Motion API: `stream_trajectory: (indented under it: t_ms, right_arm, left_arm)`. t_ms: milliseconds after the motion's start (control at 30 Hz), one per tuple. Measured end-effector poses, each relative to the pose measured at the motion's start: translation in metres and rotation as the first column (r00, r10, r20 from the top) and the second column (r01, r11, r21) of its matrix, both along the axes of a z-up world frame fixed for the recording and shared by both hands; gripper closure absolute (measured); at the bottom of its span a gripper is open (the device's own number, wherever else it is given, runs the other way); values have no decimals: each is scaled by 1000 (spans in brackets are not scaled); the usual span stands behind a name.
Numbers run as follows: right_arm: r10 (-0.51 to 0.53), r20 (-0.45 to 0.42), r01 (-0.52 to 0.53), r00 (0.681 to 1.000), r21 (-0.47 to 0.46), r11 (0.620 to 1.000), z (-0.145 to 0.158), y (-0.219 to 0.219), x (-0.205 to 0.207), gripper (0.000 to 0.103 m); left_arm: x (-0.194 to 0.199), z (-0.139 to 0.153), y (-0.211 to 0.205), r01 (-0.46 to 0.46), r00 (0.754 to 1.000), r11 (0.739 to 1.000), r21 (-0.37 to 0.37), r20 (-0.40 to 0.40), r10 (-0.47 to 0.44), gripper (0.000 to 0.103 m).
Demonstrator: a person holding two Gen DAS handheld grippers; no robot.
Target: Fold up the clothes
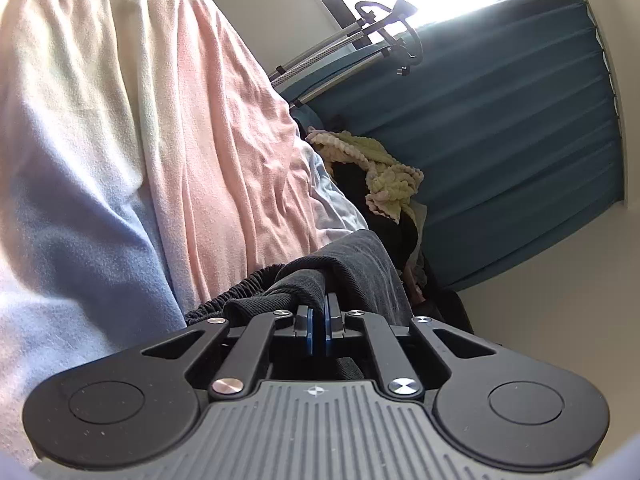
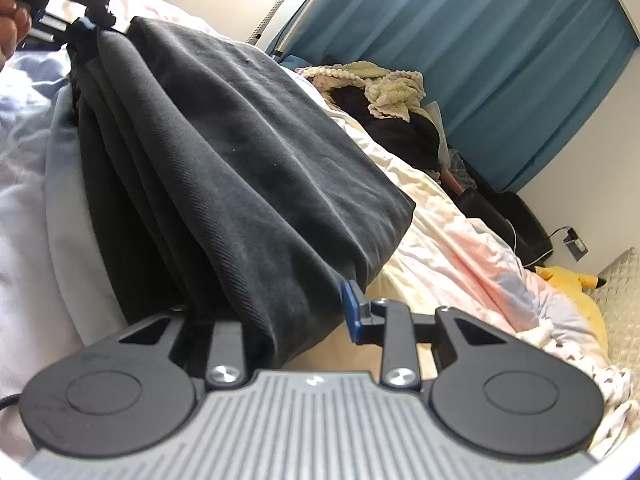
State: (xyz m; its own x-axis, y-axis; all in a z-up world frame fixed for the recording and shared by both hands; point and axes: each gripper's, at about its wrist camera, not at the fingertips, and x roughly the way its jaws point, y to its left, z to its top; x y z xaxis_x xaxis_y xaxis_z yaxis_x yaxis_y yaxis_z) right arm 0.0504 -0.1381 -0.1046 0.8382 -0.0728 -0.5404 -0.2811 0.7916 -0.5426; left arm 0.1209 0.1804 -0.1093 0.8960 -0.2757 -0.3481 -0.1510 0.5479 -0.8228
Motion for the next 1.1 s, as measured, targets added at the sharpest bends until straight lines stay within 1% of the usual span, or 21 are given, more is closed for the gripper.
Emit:
stream_trajectory:
  t_ms: [100, 167, 367, 467, 500, 600, 700, 767, 800, 833, 900, 933, 967, 1000, 1067, 1100]
  right_arm:
    - [-6, -4, 6, 1000, 1, 1000, -1, 1, -2, 70]
    - [-22, -17, 22, 1000, 24, 999, -1, -1, -1, 69]
    - [-22, -10, 22, 1000, 46, 999, 2, -1, -7, 69]
    - [-21, -6, 21, 1000, 55, 998, 5, 0, -10, 67]
    - [-20, -4, 20, 1000, 58, 998, 5, 0, -11, 65]
    - [-15, 5, 15, 1000, 66, 998, 8, 1, -17, 65]
    - [32, 54, -32, 998, 0, 999, 13, 8, -29, 64]
    - [82, 94, -74, 992, -94, 993, 11, 16, -38, 61]
    - [110, 109, -95, 988, -129, 987, 11, 20, -42, 57]
    - [144, 126, -124, 982, -151, 981, 12, 23, -49, 48]
    - [205, 172, -172, 963, -189, 967, 16, 25, -59, 37]
    - [226, 197, -188, 954, -196, 962, 19, 26, -65, 34]
    - [233, 211, -197, 949, -177, 964, 22, 25, -68, 34]
    - [235, 217, -209, 947, -135, 969, 26, 22, -70, 33]
    - [231, 233, -229, 945, -36, 973, 35, 13, -73, 33]
    - [215, 241, -225, 946, 16, 974, 39, 8, -73, 33]
  left_arm:
    - [0, 0, -1, 3, 1000, 1000, 13, 6, -3, 94]
    - [-1, 1, -2, 4, 1000, 1000, 22, 9, -5, 94]
    - [-1, 0, -2, 3, 1000, 1000, 18, 11, -3, 94]
    - [-1, 0, -2, 3, 1000, 1000, 23, 12, -3, 94]
    - [-1, 0, -2, 3, 1000, 1000, 21, 11, -3, 94]
    - [-2, -1, 0, 0, 1000, 1000, 2, 12, 0, 94]
    - [-4, 0, -1, -4, 1000, 1000, -1, 29, 4, 94]
    - [-4, 1, -1, -5, 999, 1000, 6, 33, 5, 94]
    - [-3, 0, -1, -4, 999, 1000, 4, 33, 4, 94]
    - [-3, 0, -1, -3, 999, 1000, 2, 33, 3, 94]
    - [-3, 0, -1, -6, 999, 1000, -10, 31, 6, 94]
    - [-4, 1, -1, -5, 1000, 1000, -12, 30, 5, 94]
    - [-5, 2, -1, -4, 1000, 1000, -14, 29, 4, 94]
    - [-6, 4, -1, -7, 1000, 1000, -17, 24, 7, 94]
    - [-13, 11, -1, -11, 1000, 1000, -26, 13, 11, 87]
    - [-19, 17, 0, -15, 1000, 999, -28, 19, 16, 77]
